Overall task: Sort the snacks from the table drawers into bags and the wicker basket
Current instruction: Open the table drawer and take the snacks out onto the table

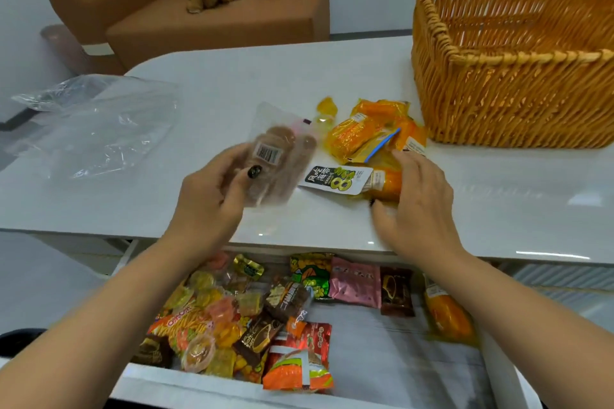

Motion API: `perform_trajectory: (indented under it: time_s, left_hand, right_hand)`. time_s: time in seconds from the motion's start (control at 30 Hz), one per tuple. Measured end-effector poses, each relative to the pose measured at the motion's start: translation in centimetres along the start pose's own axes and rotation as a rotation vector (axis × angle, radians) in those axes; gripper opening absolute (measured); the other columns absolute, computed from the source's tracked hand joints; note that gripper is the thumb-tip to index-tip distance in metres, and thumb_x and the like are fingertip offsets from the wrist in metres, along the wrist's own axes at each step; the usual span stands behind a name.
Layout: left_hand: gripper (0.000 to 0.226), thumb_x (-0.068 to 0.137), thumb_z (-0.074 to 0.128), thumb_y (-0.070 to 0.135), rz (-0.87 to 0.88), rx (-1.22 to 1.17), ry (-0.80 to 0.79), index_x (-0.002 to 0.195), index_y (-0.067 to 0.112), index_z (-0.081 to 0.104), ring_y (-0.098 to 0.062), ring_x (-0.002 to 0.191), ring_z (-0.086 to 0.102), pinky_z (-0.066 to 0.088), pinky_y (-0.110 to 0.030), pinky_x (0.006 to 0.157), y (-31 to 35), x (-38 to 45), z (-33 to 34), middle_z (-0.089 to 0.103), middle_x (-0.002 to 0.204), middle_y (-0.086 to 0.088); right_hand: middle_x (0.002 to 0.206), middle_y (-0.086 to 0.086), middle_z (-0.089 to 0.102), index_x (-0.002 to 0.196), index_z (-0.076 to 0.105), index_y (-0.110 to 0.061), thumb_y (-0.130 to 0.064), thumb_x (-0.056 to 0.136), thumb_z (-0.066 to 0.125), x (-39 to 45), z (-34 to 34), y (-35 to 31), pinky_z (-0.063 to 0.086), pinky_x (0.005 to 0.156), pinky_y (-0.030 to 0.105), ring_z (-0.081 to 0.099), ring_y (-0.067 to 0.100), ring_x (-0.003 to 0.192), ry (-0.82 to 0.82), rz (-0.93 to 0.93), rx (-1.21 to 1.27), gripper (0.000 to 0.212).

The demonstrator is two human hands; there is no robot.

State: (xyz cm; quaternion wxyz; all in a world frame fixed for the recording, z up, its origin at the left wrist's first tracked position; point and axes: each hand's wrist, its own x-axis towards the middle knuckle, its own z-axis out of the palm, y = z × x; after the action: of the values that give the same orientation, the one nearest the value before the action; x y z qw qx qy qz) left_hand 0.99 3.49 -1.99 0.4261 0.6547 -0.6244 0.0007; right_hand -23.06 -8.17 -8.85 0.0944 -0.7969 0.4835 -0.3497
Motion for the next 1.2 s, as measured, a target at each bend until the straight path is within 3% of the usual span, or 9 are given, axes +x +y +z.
perform_trajectory:
  time_s: [0.13, 0.27, 0.33, 0.43, 0.57, 0.7, 0.83, 1.07, 1.2]
  left_hand:
    - [0.033, 0.089, 0.059, -0.002, 0.182, 0.216, 0.128, 0.122, -0.001, 0.060, -0.011, 0.101, 0.056, 0.039, -0.005, 0.091, -1.7, 2.3, 2.1, 0.062, 0.114, -0.001]
    - [0.042, 0.088, 0.063, 0.002, 0.028, 0.190, -0.117, 0.129, 0.011, 0.060, -0.019, 0.121, 0.052, 0.043, -0.043, 0.104, -3.8, 1.3, 6.1, 0.060, 0.133, -0.009]
    - [0.048, 0.096, 0.053, 0.019, -0.140, 0.135, -0.206, 0.143, 0.020, 0.047, -0.022, 0.140, 0.035, 0.025, -0.051, 0.117, -3.3, 1.6, 7.6, 0.041, 0.151, -0.004]
    - [0.082, 0.093, 0.037, 0.061, -0.191, 0.363, -0.358, 0.157, 0.020, 0.007, -0.021, 0.151, -0.007, -0.005, -0.048, 0.121, -2.8, 2.3, 9.3, 0.000, 0.165, 0.001]
    - [0.119, 0.065, 0.021, 0.092, -0.201, 0.497, -0.418, 0.154, 0.021, -0.015, -0.023, 0.146, -0.029, -0.014, -0.050, 0.118, -3.0, 2.8, 10.4, -0.023, 0.162, -0.003]
    - [0.112, 0.066, 0.046, 0.075, -0.243, 0.243, -0.225, 0.156, 0.020, 0.008, -0.025, 0.148, -0.021, -0.007, -0.054, 0.119, -3.0, 3.3, 9.8, -0.006, 0.164, -0.007]
    - [0.092, 0.065, 0.047, 0.061, -0.192, 0.145, -0.051, 0.145, 0.018, 0.036, -0.029, 0.150, -0.005, 0.004, -0.055, 0.119, -2.6, 2.9, 9.2, 0.015, 0.162, -0.009]
    - [0.049, 0.084, 0.054, 0.029, 0.069, 0.148, -0.087, 0.131, 0.024, 0.042, -0.037, 0.144, 0.022, 0.021, -0.053, 0.116, -1.2, -0.5, 8.3, 0.036, 0.150, -0.015]
    - [0.037, 0.092, 0.053, 0.017, 0.189, 0.101, -0.281, 0.128, 0.019, 0.056, -0.022, 0.140, 0.032, 0.027, -0.040, 0.112, 0.1, -5.5, 4.6, 0.044, 0.144, -0.002]
  right_hand:
    - [0.130, 0.015, 0.048, 0.119, 0.057, -0.015, -0.016, 0.066, 0.060, 0.0, 0.0, -0.1, 0.029, 0.101, 0.051, 0.037, 0.033, 0.128, 0.070, -0.037, -0.026, 0.053]
    - [0.130, 0.018, 0.048, 0.121, 0.062, -0.022, -0.002, 0.071, 0.066, 0.0, 0.6, 0.0, 0.028, 0.099, 0.051, 0.038, 0.037, 0.127, 0.067, -0.063, -0.135, 0.054]
    - [0.129, 0.018, 0.048, 0.126, 0.058, -0.018, -0.004, 0.073, 0.066, 0.0, 0.6, -0.1, 0.032, 0.095, 0.049, 0.041, 0.036, 0.121, 0.077, -0.076, -0.158, 0.056]
    - [0.117, 0.017, 0.050, 0.118, 0.054, -0.008, -0.010, 0.074, 0.070, -0.2, 0.2, -0.2, 0.039, 0.082, 0.043, 0.046, 0.032, 0.105, 0.131, -0.100, -0.111, 0.047]
    - [0.093, 0.013, 0.049, 0.087, 0.058, -0.009, -0.009, 0.077, 0.068, -0.3, -0.1, -0.1, 0.034, 0.068, 0.038, 0.043, 0.029, 0.085, 0.158, -0.154, -0.137, 0.014]
    - [0.078, 0.008, 0.050, 0.082, 0.062, -0.010, -0.013, 0.082, 0.067, -0.2, 0.1, 0.2, 0.035, 0.059, 0.037, 0.050, 0.030, 0.067, 0.103, -0.215, -0.118, 0.006]
    - [0.081, 0.010, 0.052, 0.091, 0.068, -0.009, -0.013, 0.083, 0.068, -0.1, 0.0, 0.1, 0.041, 0.060, 0.038, 0.052, 0.032, 0.072, 0.107, -0.212, -0.067, 0.009]
    - [0.100, 0.014, 0.060, 0.107, 0.071, -0.010, -0.012, 0.084, 0.060, -0.1, 0.0, 0.4, 0.049, 0.066, 0.045, 0.061, 0.035, 0.083, 0.058, -0.221, 0.011, 0.026]
    - [0.114, 0.018, 0.058, 0.116, 0.065, -0.006, -0.010, 0.082, 0.060, -1.2, -0.8, -0.3, 0.050, 0.076, 0.051, 0.060, 0.038, 0.097, 0.056, -0.249, 0.025, 0.035]
